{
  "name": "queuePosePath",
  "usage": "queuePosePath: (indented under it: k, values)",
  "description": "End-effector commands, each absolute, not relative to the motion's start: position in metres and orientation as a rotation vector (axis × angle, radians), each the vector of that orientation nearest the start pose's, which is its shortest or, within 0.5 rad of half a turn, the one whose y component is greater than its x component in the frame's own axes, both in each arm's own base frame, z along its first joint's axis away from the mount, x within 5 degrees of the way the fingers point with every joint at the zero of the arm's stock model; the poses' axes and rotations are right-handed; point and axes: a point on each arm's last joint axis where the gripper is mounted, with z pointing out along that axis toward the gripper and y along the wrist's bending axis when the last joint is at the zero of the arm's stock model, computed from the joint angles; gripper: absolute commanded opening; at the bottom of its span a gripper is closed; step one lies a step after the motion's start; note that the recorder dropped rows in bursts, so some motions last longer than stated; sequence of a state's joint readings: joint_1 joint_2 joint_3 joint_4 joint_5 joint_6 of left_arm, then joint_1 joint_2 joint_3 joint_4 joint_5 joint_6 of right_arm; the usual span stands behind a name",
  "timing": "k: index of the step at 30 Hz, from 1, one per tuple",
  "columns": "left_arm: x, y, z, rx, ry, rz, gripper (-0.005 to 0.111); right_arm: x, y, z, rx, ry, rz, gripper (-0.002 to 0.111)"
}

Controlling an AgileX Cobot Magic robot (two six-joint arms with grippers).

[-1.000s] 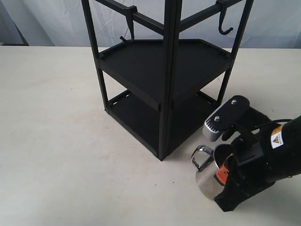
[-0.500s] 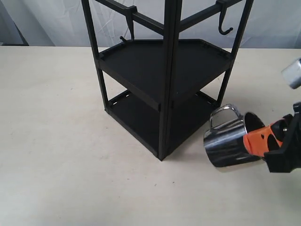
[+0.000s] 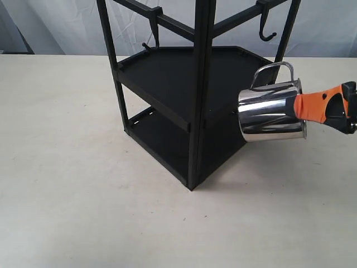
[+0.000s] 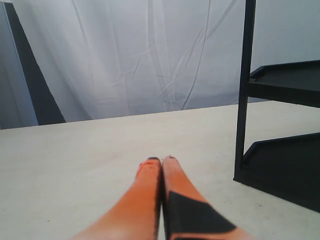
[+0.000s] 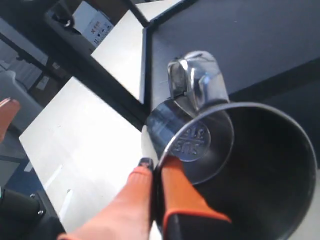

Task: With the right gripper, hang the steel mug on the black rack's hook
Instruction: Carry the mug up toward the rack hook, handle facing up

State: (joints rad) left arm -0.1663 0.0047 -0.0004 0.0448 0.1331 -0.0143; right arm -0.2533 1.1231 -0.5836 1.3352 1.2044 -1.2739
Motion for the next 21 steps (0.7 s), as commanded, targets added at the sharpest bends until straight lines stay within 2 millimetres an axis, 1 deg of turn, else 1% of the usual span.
queuePosePath:
  k: [1,3,5,7,10,13,14,15,21]
  values:
    - [0.056,-0.009,0.202,0.154,1.605,-0.108,0.002,0.176,0.048,0.284,-0.510,1.962,1.125,-0.001]
    - [0.056,-0.009,0.202,0.154,1.605,-0.108,0.002,0.174,0.048,0.286,-0.528,1.952,1.103,-0.001]
    - [0.056,-0.009,0.202,0.154,1.605,-0.108,0.002,0.173,0.047,0.283,-0.556,1.985,1.083,-0.001]
    - [0.056,-0.009,0.202,0.154,1.605,-0.108,0.002,0.177,0.046,0.281,-0.541,1.993,1.098,-0.001]
    - [0.056,-0.009,0.202,0.154,1.605,-0.108,0.002,0.190,0.043,0.286,-0.549,1.993,1.092,-0.001]
    - [0.056,-0.009,0.202,0.154,1.605,-0.108,0.002,0.207,0.039,0.300,-0.572,1.964,1.064,-0.001]
    - [0.056,-0.009,0.202,0.154,1.605,-0.108,0.002,0.211,0.038,0.302,-0.568,1.965,1.066,-0.001]
    - [0.056,-0.009,0.202,0.154,1.605,-0.108,0.002,0.218,0.036,0.302,-0.555,1.974,1.076,-0.001]
    - [0.056,-0.009,0.202,0.154,1.605,-0.108,0.002,0.241,0.032,0.290,-0.493,2.014,1.137,-0.001]
